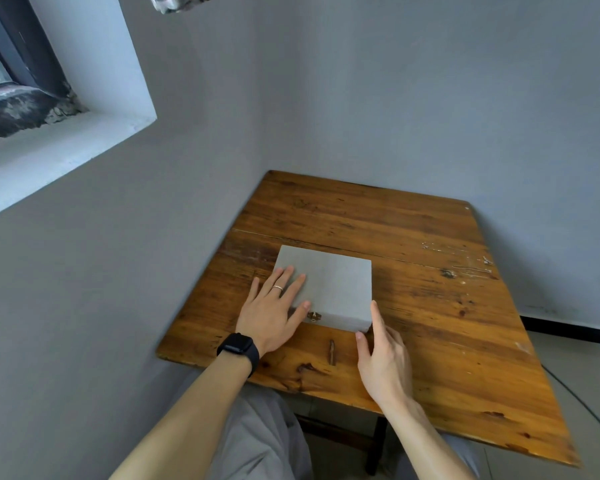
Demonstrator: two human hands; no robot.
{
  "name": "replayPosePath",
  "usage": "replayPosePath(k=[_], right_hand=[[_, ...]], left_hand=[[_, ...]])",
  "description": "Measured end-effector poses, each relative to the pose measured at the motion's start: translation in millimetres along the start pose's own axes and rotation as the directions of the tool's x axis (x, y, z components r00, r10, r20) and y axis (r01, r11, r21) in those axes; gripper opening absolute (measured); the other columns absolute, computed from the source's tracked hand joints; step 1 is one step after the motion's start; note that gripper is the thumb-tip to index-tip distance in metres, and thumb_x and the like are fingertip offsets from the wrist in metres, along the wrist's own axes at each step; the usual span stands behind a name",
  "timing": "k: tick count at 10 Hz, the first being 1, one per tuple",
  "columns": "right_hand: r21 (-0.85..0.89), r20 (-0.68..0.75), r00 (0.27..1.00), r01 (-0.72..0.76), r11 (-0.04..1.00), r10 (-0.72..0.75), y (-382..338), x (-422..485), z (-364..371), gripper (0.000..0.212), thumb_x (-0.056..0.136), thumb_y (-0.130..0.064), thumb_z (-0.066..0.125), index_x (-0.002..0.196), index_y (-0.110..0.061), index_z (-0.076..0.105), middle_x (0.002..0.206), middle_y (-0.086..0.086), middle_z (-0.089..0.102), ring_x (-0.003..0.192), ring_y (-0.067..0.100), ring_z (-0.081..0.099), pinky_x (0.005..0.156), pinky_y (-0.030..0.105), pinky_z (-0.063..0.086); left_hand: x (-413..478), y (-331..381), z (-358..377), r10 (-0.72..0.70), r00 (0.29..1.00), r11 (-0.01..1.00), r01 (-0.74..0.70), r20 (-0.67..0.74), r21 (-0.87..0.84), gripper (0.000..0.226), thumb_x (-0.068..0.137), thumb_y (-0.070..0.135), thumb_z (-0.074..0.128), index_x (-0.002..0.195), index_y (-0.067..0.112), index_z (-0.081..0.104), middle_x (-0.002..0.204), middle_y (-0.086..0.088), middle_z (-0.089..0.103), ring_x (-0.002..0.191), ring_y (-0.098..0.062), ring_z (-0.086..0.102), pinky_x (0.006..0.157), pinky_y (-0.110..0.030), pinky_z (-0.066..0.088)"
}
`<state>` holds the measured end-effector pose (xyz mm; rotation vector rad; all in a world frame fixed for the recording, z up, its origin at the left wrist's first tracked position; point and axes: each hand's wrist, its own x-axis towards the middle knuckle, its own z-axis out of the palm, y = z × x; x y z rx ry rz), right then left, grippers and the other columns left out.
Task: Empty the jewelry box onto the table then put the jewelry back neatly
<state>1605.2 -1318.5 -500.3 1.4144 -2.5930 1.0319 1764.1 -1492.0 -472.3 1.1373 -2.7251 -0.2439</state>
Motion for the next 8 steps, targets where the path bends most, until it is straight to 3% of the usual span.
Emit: replayPosePath(k=[2,5,6,7,8], right_hand=[[-0.045,-0.003,1.0,0.018,0.999,-0.018,-4.4,8.0,6.8,0.077,0.093,-0.03,0.065,0.156,-0.024,0.022,0.124,0.006,0.068,0.12,0.023,0.059,0.089,0.035,0.054],[-0.08,-0.023,0.998,0.051,0.996,-0.053,-3.9,20.0,21.6,0.078,0.093,-0.035,0.063,0.157,-0.022,0.02,0.122,0.005,0.069,0.118,0.023,0.06,0.091,0.037,0.053],[-0.11,0.052,0.999,0.022,0.994,-0.016,-3.8,20.9,17.9,0.081,0.095,-0.041,0.058,0.158,-0.027,0.01,0.126,0.0,0.068,0.127,0.02,0.053,0.099,0.035,0.048],[-0.01,0.191,0.979,-0.073,0.997,0.074,-15.4,23.3,1.5,0.08,0.097,-0.043,0.055,0.156,-0.033,0.002,0.144,-0.001,0.053,0.138,0.019,0.041,0.108,0.035,0.04],[0.24,0.27,0.962,-0.113,0.964,0.046,-37.0,44.7,-49.4,0.07,0.096,-0.042,0.057,0.154,-0.041,0.017,0.155,-0.013,0.036,0.143,0.01,0.034,0.114,0.04,0.038]], left_hand=[[8.9,-10.0,-4.0,-0.009,1.0,1.0,0.009,0.008,-0.005,0.061,0.102,0.061,0.015,0.158,0.038,0.012,0.167,0.011,0.005,0.153,-0.009,-0.007,0.124,-0.047,-0.003],[21.5,-19.8,-4.5,-0.037,0.999,0.999,0.037,-0.002,-0.008,0.069,0.094,0.065,0.004,0.158,0.04,0.015,0.167,0.012,0.006,0.153,-0.008,-0.006,0.123,-0.047,-0.004],[21.2,-18.7,-6.4,-0.04,0.999,0.999,0.04,0.006,-0.001,0.072,0.092,0.065,0.001,0.158,0.04,0.013,0.167,0.013,0.003,0.152,-0.007,-0.008,0.124,-0.046,-0.003],[20.7,-17.8,-7.3,-0.042,0.999,0.999,0.042,0.016,-0.018,0.072,0.091,0.066,0.0,0.158,0.041,0.009,0.166,0.014,-0.001,0.152,-0.006,-0.01,0.124,-0.043,-0.004],[20.8,-17.6,-7.8,-0.03,1.0,0.999,0.03,0.005,-0.03,0.065,0.097,0.064,0.007,0.158,0.041,0.008,0.166,0.014,-0.001,0.151,-0.006,-0.011,0.123,-0.041,-0.005]])
